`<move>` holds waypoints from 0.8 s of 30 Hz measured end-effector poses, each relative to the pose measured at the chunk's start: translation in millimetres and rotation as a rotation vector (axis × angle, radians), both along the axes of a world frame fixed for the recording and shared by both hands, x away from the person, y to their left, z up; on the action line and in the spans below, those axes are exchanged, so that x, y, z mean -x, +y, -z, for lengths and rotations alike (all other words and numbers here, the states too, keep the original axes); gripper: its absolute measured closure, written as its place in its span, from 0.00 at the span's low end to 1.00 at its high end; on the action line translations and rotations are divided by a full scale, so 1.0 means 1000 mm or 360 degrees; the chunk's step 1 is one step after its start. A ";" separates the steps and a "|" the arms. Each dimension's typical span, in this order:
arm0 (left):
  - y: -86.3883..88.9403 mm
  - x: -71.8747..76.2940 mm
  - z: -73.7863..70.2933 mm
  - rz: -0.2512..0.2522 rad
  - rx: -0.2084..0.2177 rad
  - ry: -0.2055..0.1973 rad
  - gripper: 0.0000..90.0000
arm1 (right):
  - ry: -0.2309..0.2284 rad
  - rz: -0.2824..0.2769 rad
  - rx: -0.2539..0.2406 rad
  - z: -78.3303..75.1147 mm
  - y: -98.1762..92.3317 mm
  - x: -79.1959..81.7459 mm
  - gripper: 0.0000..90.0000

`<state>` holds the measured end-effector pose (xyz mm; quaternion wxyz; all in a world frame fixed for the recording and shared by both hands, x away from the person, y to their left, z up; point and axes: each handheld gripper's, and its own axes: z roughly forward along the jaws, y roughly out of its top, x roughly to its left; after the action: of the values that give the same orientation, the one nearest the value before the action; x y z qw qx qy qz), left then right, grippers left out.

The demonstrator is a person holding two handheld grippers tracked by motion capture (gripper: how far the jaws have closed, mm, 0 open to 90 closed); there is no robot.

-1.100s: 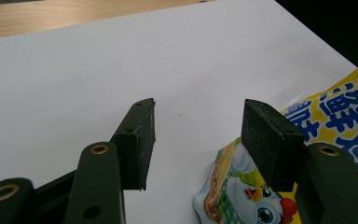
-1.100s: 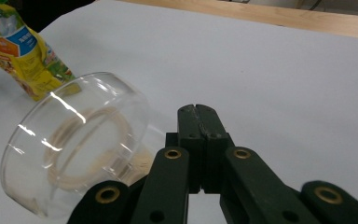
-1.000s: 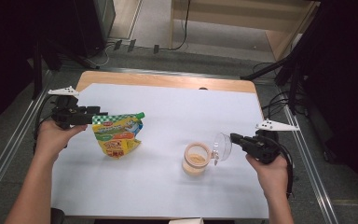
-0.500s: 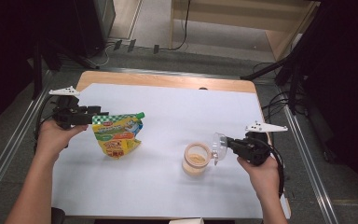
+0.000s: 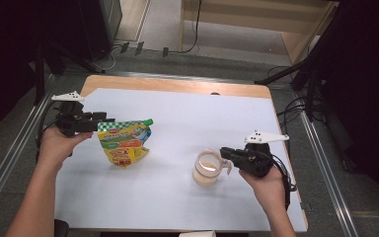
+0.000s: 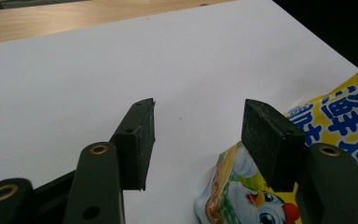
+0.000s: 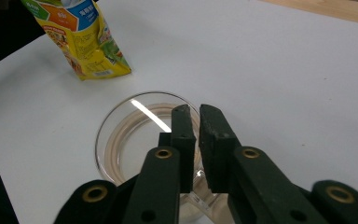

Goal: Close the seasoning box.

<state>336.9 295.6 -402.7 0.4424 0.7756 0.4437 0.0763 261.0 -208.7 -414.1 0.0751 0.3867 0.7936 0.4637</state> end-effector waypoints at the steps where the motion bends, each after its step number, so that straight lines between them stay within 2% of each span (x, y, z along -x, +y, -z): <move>1: 0.000 0.000 0.000 0.0000 -0.0004 -0.0002 0.50 | -0.0009 0.0002 0.0004 0.000 0.000 0.000 0.90; 8: -0.001 0.000 0.001 -0.0005 -0.0006 0.0007 0.50 | -0.0018 0.0063 -0.0005 0.004 -0.010 -0.004 0.75; 13: -0.001 0.000 0.001 0.0001 -0.0006 0.0008 0.50 | -0.0012 0.0146 0.0025 0.009 -0.022 -0.008 0.64; 20: -0.001 0.000 0.001 -0.0003 -0.0008 0.0008 0.50 | -0.0042 0.0210 0.0025 0.014 -0.037 -0.010 0.58; 24: -0.001 0.000 0.001 -0.0004 -0.0008 0.0009 0.49 | -0.0041 0.0232 0.0013 0.017 -0.044 -0.012 0.58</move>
<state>336.8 295.0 -403.6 0.4390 0.7764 0.4457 0.0757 272.7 -252.7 -431.6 0.1204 0.4372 0.7643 0.4585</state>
